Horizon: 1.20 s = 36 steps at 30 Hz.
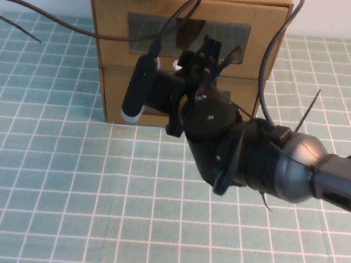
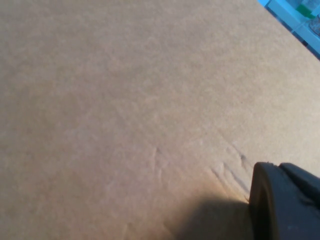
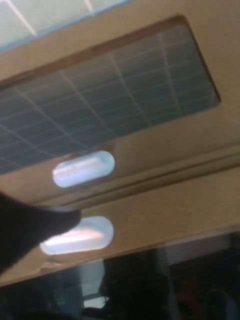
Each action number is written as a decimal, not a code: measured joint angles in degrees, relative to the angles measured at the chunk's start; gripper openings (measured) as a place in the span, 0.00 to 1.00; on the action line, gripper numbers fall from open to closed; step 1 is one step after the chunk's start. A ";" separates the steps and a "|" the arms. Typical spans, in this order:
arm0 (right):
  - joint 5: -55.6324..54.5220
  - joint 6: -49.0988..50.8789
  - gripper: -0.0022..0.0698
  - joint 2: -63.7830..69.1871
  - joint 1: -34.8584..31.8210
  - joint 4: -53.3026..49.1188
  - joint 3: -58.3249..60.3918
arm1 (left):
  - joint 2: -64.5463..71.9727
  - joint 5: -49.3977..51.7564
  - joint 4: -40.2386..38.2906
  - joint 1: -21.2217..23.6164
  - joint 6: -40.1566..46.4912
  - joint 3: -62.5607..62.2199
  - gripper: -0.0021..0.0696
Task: Open the shoe box
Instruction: 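Pull the top drawer of the cardboard box fully open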
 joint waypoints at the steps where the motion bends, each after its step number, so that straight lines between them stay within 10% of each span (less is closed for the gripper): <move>1: 0.00 0.00 0.48 0.53 -0.11 0.00 -0.63 | 0.00 0.00 0.00 0.00 0.00 0.00 0.02; 12: -1.41 0.00 0.44 4.05 -3.00 -0.20 -3.51 | 0.00 0.10 -0.09 0.00 0.02 0.09 0.02; 20: -2.73 -1.24 0.07 5.14 -3.85 -1.08 -3.74 | 0.00 0.10 -0.22 0.09 0.12 0.09 0.02; 36: 0.11 -1.66 0.05 3.65 -1.57 0.56 -2.96 | 0.00 0.10 -0.11 0.09 0.12 0.09 0.02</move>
